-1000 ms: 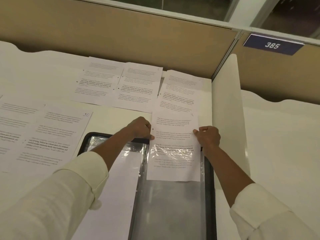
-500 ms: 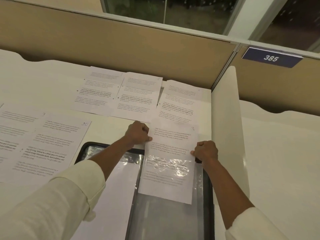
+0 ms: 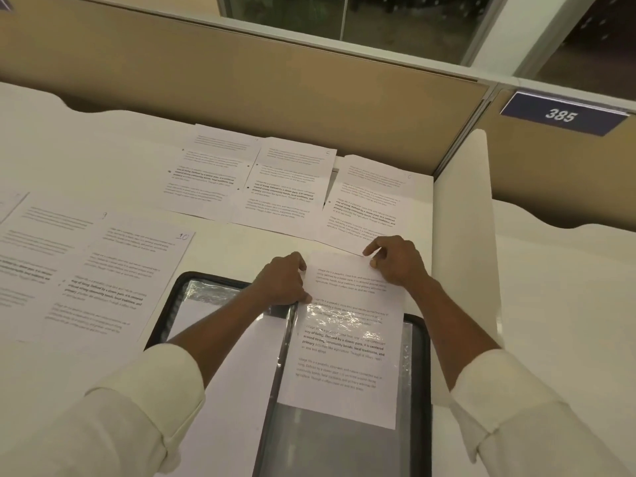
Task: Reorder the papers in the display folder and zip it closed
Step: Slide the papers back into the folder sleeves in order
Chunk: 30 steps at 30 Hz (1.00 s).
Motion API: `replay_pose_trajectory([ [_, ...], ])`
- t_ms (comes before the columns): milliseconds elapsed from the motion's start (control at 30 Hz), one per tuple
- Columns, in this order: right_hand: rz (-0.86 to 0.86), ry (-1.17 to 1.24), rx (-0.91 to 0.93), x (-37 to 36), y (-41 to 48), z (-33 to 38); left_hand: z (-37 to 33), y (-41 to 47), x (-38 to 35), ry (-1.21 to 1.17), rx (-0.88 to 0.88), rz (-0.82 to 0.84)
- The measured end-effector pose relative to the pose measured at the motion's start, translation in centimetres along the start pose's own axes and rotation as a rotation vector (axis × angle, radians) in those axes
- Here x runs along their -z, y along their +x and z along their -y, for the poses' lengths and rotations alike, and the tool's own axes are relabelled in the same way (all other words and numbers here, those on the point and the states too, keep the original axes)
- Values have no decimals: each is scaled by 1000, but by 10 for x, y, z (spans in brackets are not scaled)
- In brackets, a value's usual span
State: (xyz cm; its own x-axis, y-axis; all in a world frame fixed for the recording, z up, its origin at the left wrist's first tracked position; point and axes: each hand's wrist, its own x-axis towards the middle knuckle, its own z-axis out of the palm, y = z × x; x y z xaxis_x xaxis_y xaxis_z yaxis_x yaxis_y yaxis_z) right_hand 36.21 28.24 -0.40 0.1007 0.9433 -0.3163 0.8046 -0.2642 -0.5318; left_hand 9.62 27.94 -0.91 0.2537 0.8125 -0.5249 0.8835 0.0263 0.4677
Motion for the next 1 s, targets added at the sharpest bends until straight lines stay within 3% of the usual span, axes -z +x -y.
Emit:
replay_pose_trajectory([
  [200,299,-204,155,7,16,8,20,-49,-28,75,-58,-189],
  [500,603,-204,108,-8,2,7,41,-105,-78,117,-99,-233],
  [900,227,32,238,-49,-32,20,35,-166,-141,142,-79,-269],
  [1000,147,-20,279,-57,-34,28,37,-182,-153,139,-67,-286],
])
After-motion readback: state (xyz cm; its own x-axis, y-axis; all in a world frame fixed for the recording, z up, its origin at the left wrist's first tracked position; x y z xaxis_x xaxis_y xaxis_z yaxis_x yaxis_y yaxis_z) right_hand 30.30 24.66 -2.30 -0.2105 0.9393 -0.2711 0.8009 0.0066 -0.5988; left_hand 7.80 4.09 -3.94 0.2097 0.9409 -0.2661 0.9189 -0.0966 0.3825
